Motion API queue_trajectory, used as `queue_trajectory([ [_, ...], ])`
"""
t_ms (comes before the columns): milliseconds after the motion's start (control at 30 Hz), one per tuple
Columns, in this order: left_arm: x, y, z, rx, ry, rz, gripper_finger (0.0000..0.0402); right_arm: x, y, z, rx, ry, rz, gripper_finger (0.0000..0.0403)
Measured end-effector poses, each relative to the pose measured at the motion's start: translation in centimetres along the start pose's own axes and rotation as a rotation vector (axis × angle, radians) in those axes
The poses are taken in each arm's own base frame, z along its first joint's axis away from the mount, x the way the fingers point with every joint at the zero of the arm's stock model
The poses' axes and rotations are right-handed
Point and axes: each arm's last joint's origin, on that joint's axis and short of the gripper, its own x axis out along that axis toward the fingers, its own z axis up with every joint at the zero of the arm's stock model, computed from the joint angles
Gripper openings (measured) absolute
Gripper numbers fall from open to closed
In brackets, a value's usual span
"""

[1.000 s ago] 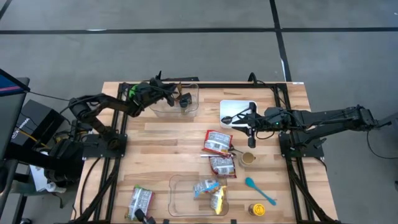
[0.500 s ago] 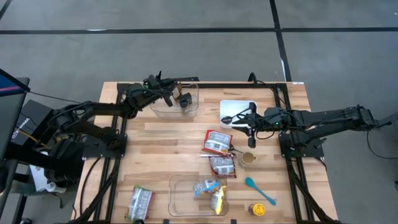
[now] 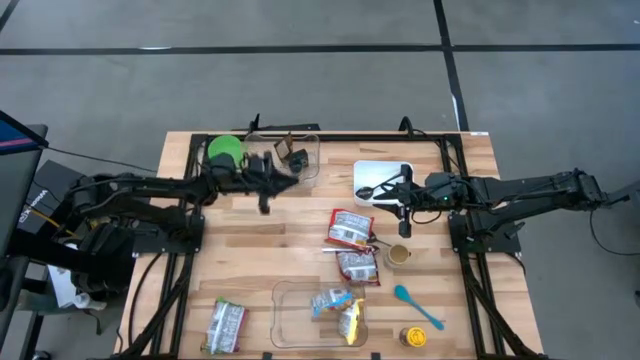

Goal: Pick & Place Food Item
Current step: Put the green noodle pack into the bottom transparent bin

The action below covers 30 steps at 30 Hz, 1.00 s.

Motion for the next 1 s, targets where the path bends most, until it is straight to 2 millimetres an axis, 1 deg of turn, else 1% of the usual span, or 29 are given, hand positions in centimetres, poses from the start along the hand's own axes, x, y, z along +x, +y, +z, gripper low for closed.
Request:
queue_trajectory([
  [167, 0.2, -3.3, -1.1, -0.032, 0.118, -0.150, 0.0013, 0.0, 0.0, 0.0, 0.000, 0.000, 0.000, 0.0077],
  [300, 0.1, -5.8, -1.8, -0.093, 0.198, -0.246, 0.0005, 0.0, 0.0, 0.0, 0.000, 0.000, 0.000, 0.0077],
  [467, -0.8, -8.3, -2.6, -0.107, 0.309, -0.338, 0.0001, 0.0, 0.0, 0.0, 0.000, 0.000, 0.000, 0.0077],
  [533, -1.3, -9.1, -2.7, -0.151, 0.356, -0.360, 0.0001, 0.0, 0.0, 0.0, 0.000, 0.001, 0.000, 0.0077],
  [767, -3.0, -11.5, -2.4, -0.405, 0.472, -0.409, 0.0001, 0.0, 0.0, 0.0, -0.001, 0.003, 0.000, 0.0077],
  [900, -4.2, -13.0, -2.0, -0.480, 0.508, -0.471, 0.0001, 0.0, 0.0, -0.1, -0.003, 0.011, 0.002, 0.0077],
  [1000, -5.0, -14.3, -1.7, -0.478, 0.517, -0.547, 0.0001, 0.0, 0.0, -0.2, -0.004, 0.017, 0.002, 0.0077],
])
